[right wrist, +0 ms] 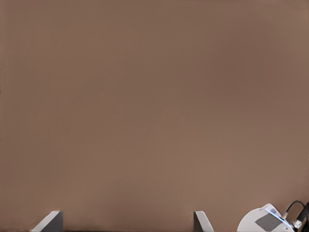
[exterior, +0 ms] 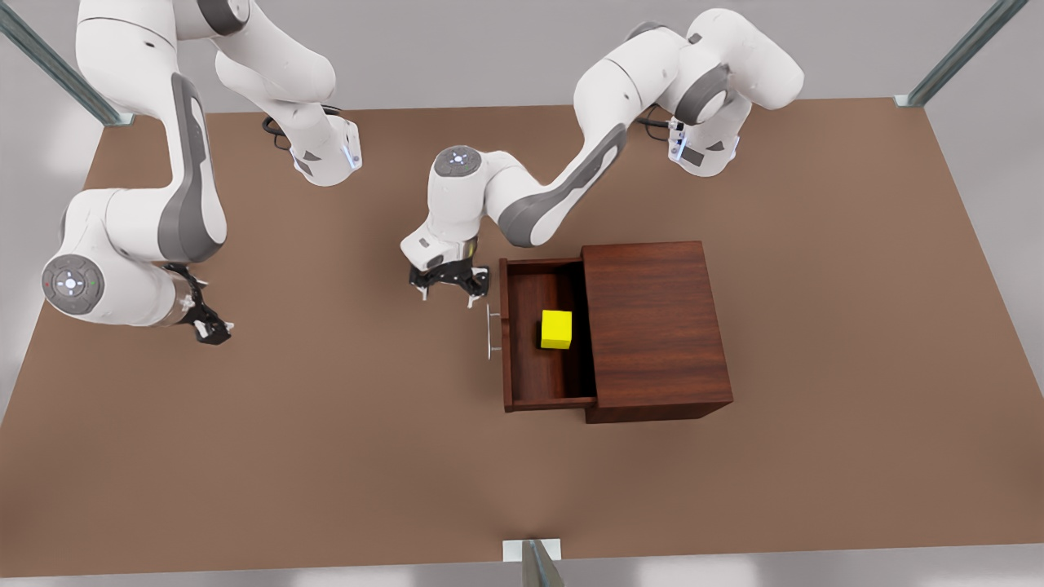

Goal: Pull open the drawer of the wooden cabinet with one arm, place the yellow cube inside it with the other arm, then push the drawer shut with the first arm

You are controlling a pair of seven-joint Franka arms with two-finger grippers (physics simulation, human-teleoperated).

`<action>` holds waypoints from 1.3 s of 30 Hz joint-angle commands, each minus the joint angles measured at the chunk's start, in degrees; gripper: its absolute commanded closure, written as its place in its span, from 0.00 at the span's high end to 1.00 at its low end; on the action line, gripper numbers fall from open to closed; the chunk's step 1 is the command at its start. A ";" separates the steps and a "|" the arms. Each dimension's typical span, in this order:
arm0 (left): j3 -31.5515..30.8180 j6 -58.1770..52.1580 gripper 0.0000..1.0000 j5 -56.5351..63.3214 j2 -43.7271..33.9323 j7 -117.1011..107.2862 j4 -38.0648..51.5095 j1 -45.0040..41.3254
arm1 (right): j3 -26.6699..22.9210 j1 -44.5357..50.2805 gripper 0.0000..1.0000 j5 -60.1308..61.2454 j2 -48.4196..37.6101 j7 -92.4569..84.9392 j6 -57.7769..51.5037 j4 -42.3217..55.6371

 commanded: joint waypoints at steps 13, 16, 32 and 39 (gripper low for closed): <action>3.23 15.01 1.00 1.79 5.88 -34.17 -0.38 0.96 | 0.02 0.18 1.00 0.18 3.17 -47.27 -3.91 5.35; 3.15 13.69 1.00 1.79 6.41 -32.15 -0.55 0.78 | 0.02 0.18 1.00 0.01 3.34 -47.27 -3.91 5.35; 2.79 1.30 1.00 4.25 6.41 -18.53 -1.69 0.52 | 0.20 0.35 1.00 0.09 3.87 -46.47 -3.91 5.35; 2.79 1.30 1.00 4.08 5.97 -15.63 -3.36 0.87 | 0.20 0.44 1.00 0.01 3.87 -46.47 -3.91 5.35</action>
